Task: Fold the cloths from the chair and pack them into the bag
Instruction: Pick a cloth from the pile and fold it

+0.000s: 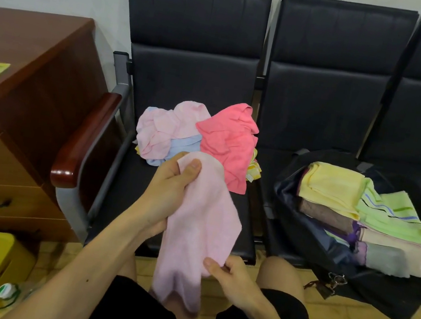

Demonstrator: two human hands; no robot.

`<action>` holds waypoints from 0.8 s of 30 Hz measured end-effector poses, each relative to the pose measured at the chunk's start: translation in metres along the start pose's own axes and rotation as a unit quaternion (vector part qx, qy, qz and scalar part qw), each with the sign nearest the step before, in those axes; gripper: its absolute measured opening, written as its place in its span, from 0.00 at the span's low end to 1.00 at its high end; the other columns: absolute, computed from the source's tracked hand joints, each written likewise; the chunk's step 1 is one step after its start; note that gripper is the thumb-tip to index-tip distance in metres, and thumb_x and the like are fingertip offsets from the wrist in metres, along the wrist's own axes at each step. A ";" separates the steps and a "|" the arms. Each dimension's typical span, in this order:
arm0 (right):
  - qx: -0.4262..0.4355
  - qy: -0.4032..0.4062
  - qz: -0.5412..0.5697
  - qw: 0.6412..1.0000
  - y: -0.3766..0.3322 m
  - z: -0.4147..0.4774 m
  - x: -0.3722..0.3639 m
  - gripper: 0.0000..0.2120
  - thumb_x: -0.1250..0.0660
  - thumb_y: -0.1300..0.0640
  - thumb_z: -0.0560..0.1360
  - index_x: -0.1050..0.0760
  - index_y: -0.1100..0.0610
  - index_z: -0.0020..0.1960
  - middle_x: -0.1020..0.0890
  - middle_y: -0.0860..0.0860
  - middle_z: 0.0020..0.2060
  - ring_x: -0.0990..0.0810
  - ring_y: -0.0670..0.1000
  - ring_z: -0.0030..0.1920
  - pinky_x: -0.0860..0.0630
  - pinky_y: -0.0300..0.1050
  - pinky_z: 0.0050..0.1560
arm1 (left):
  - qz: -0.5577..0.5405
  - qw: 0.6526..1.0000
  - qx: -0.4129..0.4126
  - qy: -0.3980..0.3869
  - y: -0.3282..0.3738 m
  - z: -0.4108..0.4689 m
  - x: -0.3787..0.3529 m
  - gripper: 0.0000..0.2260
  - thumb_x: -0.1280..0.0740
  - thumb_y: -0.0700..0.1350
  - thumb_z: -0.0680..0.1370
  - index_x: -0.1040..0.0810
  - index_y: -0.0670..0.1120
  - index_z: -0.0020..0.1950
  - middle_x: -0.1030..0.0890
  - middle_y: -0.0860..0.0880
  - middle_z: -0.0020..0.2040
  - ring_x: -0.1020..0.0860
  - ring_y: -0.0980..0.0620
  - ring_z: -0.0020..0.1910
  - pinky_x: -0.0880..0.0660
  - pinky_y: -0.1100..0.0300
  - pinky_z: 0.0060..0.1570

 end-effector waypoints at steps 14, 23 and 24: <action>0.060 -0.200 0.471 0.857 -0.103 -0.033 0.034 0.20 0.19 0.52 0.64 0.15 0.60 0.52 0.13 0.55 0.47 0.15 0.52 0.50 0.19 0.43 0.50 | -0.043 0.977 0.208 -0.007 -0.053 0.002 0.024 0.11 0.44 0.38 0.84 0.24 0.41 0.46 0.18 0.51 0.30 0.21 0.62 0.25 0.25 0.69 0.26; 0.108 -0.047 0.598 0.793 -0.127 -0.016 0.055 0.18 0.41 0.54 0.77 0.14 0.57 0.39 0.14 0.51 0.39 0.14 0.49 0.42 0.18 0.43 0.42 | -0.295 0.873 0.370 -0.118 -0.109 -0.039 0.002 0.31 0.44 0.64 0.77 0.17 0.40 0.61 0.19 0.40 0.62 0.18 0.42 0.59 0.29 0.49 0.65; 0.112 -0.037 0.601 0.790 -0.130 -0.017 0.058 0.14 0.37 0.54 0.74 0.14 0.58 0.42 0.14 0.53 0.41 0.14 0.51 0.43 0.17 0.45 0.42 | -0.285 0.877 0.365 -0.125 -0.107 -0.042 0.004 0.30 0.43 0.64 0.76 0.16 0.42 0.59 0.18 0.41 0.62 0.19 0.43 0.59 0.29 0.50 0.64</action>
Point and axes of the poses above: each hand's wrist, its own z-axis towards the middle knuckle, its own x-axis out of the back of the hand, y = z × x, the point moved 2 cm from there along z, towards the middle knuckle
